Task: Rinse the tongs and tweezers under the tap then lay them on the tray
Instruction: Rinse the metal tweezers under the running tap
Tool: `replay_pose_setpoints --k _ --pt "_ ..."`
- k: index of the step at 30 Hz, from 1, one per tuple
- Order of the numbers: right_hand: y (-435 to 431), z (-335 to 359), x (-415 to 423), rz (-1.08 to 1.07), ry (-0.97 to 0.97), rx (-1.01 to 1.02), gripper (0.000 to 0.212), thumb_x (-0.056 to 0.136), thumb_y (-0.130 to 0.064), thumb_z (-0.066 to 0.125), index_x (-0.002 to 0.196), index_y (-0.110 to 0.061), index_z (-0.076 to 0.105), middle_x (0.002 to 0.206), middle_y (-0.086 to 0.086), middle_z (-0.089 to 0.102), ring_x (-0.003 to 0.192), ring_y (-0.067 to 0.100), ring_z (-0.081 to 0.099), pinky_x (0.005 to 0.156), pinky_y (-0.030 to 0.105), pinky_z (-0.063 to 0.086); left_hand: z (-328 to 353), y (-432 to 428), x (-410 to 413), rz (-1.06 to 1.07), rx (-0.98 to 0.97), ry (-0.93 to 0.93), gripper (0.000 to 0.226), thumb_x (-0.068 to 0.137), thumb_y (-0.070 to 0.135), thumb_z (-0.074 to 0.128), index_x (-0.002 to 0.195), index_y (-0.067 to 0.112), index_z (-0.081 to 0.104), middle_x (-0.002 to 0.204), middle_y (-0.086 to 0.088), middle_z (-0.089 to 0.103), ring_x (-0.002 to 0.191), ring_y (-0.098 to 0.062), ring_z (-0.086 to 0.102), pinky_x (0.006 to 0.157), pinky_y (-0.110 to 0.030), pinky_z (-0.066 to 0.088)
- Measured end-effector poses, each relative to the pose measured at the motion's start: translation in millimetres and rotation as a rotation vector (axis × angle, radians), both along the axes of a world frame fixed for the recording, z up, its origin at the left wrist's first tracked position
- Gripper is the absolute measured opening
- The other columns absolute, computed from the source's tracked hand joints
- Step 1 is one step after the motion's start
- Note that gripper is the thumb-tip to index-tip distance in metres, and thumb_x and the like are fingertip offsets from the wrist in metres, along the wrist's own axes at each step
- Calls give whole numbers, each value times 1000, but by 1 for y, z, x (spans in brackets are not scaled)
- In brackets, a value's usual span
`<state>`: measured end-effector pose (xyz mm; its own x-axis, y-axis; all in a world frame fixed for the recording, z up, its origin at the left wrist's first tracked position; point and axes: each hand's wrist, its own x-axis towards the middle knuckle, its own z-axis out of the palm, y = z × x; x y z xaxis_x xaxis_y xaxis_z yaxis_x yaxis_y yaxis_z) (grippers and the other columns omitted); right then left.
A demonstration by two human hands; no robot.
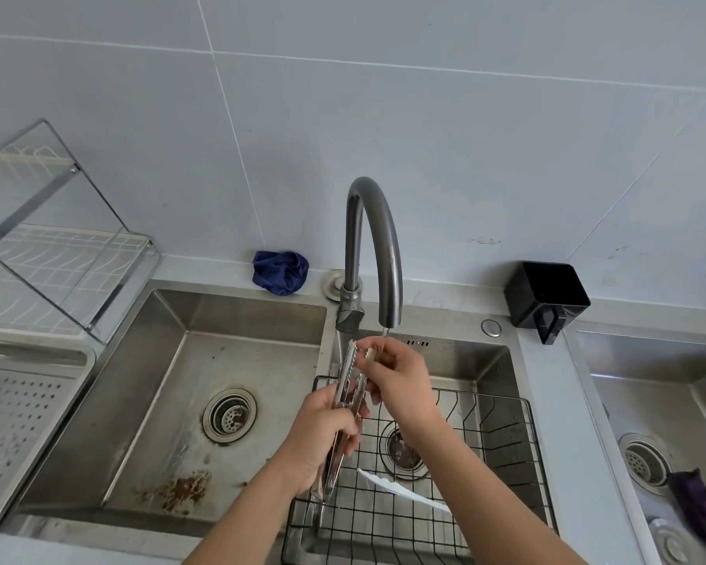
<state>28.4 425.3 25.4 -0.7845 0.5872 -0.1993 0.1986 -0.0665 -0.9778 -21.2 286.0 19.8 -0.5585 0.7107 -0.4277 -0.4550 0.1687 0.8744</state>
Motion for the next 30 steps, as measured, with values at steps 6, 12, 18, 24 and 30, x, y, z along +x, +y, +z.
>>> replay_pose_setpoints --k 6,12,18,24,30 --pt "4 2 -4 -95 -3 -13 28 106 -25 55 90 -9 71 72 7 76 45 12 58 39 24 43 0 2 3 38 -14 53 35 59 0 54 92 -9 61 72 -12 64 58 -24 57 47 -32 45" --pt "-1 5 3 -28 22 -110 21 103 -17 57 88 -10 71 65 2 71 48 15 60 42 28 48 -1 3 0 60 -54 187 17 58 -1 56 70 9 62 64 -10 57 59 -24 52 50 -32 45" --pt "-7 5 -1 -129 -10 54 26 104 -14 51 90 -22 71 78 7 78 55 23 66 48 36 57 -2 9 7 46 -164 564 55 64 7 56 96 50 70 75 19 53 63 -4 48 59 -18 40" --pt "-7 5 -2 -155 10 -68 22 104 -12 53 94 -15 72 80 8 78 61 26 70 48 31 56 3 6 7 39 -191 722 73 69 0 59 117 55 55 85 25 54 71 -4 56 63 -11 42" --pt "-6 8 -1 -83 47 -196 21 98 -2 52 96 -9 72 83 12 78 65 21 70 52 26 54 4 5 5 50 -218 740 68 70 -1 60 123 41 64 83 14 51 67 -6 52 61 -13 40"
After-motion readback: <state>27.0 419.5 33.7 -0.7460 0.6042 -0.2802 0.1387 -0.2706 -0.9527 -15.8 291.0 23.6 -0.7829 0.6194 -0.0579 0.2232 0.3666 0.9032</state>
